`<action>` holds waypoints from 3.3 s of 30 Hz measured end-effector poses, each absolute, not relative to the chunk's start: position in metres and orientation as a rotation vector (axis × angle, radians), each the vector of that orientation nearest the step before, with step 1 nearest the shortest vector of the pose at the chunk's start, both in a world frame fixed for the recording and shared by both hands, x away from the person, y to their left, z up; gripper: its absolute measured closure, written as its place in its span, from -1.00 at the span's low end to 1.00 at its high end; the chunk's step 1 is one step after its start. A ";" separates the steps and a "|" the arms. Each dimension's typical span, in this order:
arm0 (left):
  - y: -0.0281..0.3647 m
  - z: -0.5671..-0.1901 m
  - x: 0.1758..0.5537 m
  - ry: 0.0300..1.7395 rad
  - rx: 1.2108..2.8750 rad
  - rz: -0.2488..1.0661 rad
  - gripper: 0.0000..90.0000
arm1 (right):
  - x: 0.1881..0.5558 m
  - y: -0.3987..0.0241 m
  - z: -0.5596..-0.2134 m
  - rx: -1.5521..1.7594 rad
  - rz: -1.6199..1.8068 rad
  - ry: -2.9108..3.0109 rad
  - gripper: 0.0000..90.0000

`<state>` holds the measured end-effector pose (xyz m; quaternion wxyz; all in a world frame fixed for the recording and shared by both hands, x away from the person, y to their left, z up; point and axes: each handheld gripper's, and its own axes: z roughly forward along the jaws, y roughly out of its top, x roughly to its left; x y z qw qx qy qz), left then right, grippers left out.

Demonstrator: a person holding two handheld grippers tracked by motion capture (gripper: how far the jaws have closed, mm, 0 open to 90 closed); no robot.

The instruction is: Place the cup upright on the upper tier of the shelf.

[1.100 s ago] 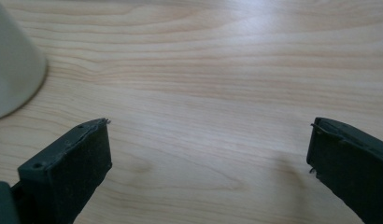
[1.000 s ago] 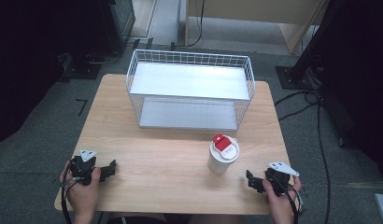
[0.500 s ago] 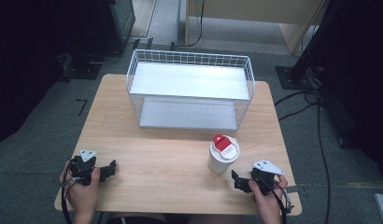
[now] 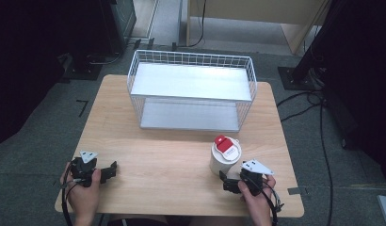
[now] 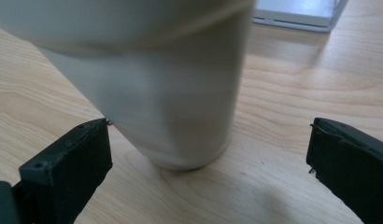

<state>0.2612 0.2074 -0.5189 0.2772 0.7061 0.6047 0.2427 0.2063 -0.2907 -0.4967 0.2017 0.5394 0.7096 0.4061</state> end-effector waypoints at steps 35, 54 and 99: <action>0.207 -0.519 0.261 1.624 1.896 0.651 -1.00 | 0.231 -0.259 -0.498 1.427 1.341 1.777 -0.92; 0.207 -0.519 0.261 1.624 1.897 0.651 -1.00 | 0.228 -0.253 -0.490 1.403 1.308 1.700 -0.83; 0.208 -0.519 0.261 1.623 1.898 0.652 -1.00 | 0.259 -0.241 -0.390 1.246 1.454 1.568 -0.82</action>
